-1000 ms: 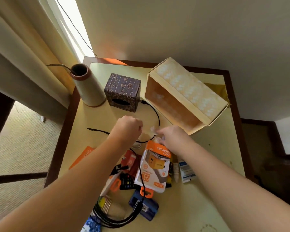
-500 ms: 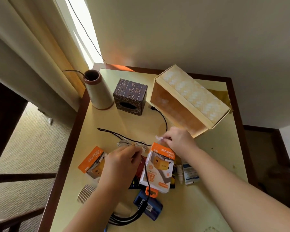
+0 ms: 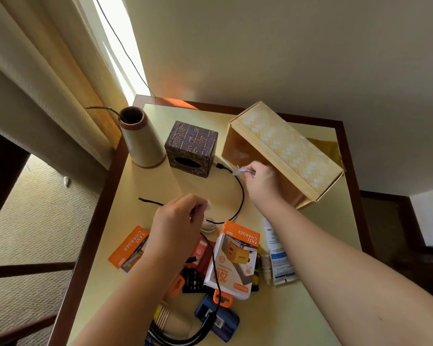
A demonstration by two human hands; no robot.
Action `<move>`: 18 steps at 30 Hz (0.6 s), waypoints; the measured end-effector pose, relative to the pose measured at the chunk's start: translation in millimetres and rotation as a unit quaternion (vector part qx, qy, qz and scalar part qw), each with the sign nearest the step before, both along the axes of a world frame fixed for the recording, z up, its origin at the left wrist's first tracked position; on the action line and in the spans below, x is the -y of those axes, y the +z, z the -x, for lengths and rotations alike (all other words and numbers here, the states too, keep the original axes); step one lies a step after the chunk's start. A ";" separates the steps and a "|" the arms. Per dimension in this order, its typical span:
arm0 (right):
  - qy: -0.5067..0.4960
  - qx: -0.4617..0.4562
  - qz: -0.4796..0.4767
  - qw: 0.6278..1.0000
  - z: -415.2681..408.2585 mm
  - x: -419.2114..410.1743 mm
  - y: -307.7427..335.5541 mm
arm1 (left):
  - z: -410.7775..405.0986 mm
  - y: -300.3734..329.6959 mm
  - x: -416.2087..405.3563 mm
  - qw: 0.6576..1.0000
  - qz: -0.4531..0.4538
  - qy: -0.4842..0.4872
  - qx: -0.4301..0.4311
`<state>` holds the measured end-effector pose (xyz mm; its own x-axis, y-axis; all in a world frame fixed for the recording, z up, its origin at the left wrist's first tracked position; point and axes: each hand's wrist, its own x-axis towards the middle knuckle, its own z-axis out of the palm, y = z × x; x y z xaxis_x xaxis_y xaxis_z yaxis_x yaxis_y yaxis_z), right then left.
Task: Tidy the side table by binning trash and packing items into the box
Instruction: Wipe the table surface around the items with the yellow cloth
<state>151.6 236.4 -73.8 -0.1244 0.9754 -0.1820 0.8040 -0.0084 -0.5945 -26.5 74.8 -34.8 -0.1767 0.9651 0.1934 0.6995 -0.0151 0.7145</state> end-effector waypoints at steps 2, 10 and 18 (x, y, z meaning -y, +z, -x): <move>-0.004 0.009 0.024 1.000 10.5 -14.3 -3.1 | 3.7 0.4 -1.0 1.000 -0.001 0.005 0.008; 0.087 0.058 0.069 0.992 17.3 -46.5 -19.0 | 7.4 9.2 13.8 0.999 0.009 0.020 0.028; 0.092 0.026 -0.172 0.980 -11.2 16.1 -15.2 | 11.8 13.3 28.7 0.999 0.015 0.038 0.020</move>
